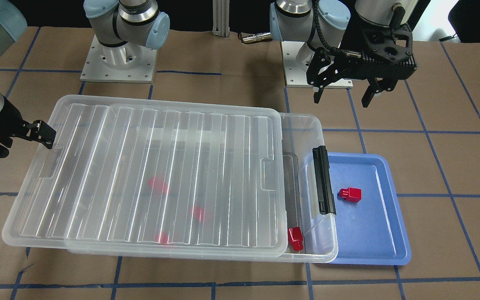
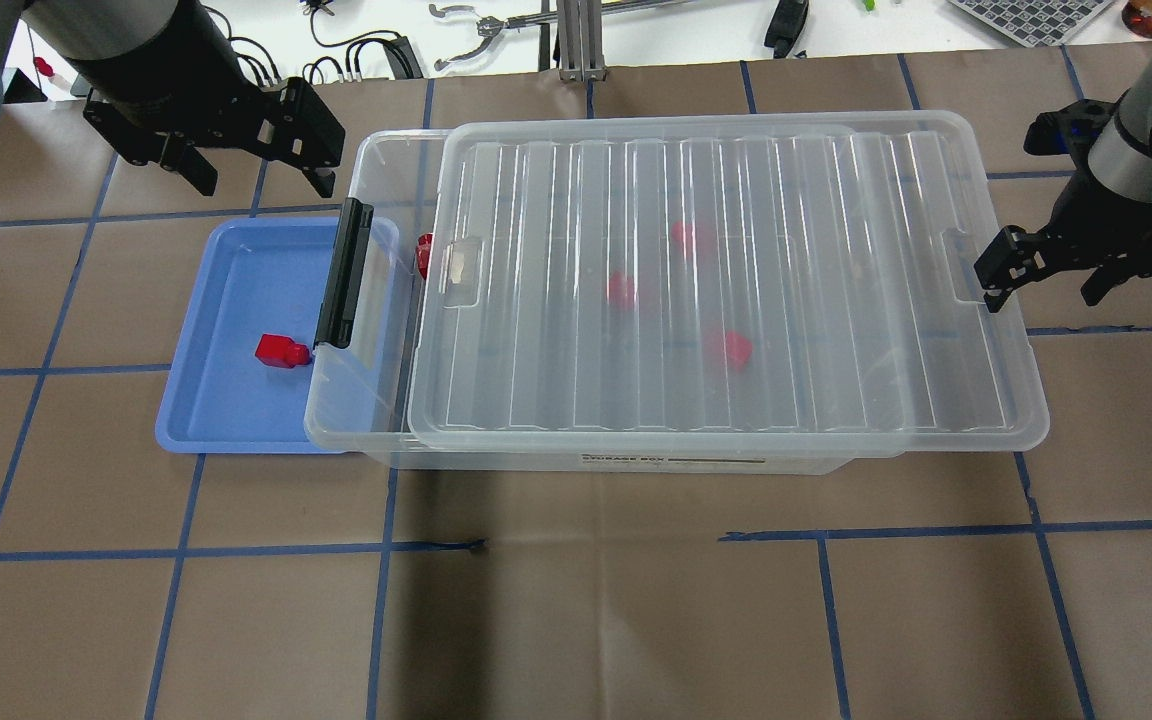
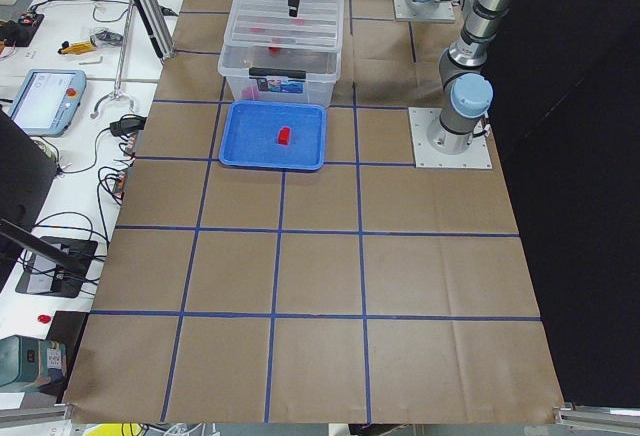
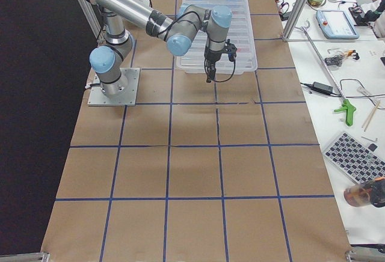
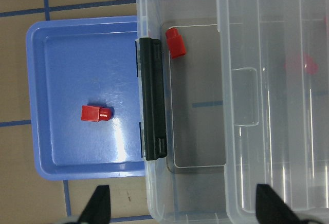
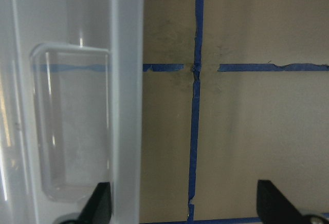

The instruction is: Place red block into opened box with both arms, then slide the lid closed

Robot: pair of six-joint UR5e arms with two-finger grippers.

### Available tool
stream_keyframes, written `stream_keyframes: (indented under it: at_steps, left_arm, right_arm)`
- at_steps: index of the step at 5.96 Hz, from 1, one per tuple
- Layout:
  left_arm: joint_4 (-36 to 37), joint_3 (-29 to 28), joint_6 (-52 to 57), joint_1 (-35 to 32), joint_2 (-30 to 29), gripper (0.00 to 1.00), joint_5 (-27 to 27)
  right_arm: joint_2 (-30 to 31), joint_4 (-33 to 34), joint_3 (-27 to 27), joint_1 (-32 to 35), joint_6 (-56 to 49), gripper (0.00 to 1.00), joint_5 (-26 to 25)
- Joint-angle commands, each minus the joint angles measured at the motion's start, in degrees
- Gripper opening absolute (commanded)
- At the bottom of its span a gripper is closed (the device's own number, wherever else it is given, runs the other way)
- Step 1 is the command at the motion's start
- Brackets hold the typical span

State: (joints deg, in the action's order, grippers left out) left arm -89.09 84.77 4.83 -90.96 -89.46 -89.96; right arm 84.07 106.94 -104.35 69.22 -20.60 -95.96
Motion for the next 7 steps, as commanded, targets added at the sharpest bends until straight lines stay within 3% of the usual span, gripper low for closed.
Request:
stream_keyframes:
  at_steps: [1, 5, 7]
  left_arm:
    - [-0.2, 0.92, 7.42, 0.43, 0.86, 0.98, 0.22]
    - [-5.13, 1.98, 51.32, 5.77, 0.87, 0.98, -0.57]
    - [-4.69, 1.98, 66.29, 9.98, 0.26, 0.98, -0.66]
  right_arm:
    - [-0.3, 0.2, 0.02, -3.02, -2.49, 1.0, -0.11]
    - [-0.66, 1.43, 0.2, -4.44, -4.0, 1.0, -1.16]
    - [-0.66, 3.08, 0.29, -5.84, -5.14, 1.0, -1.34]
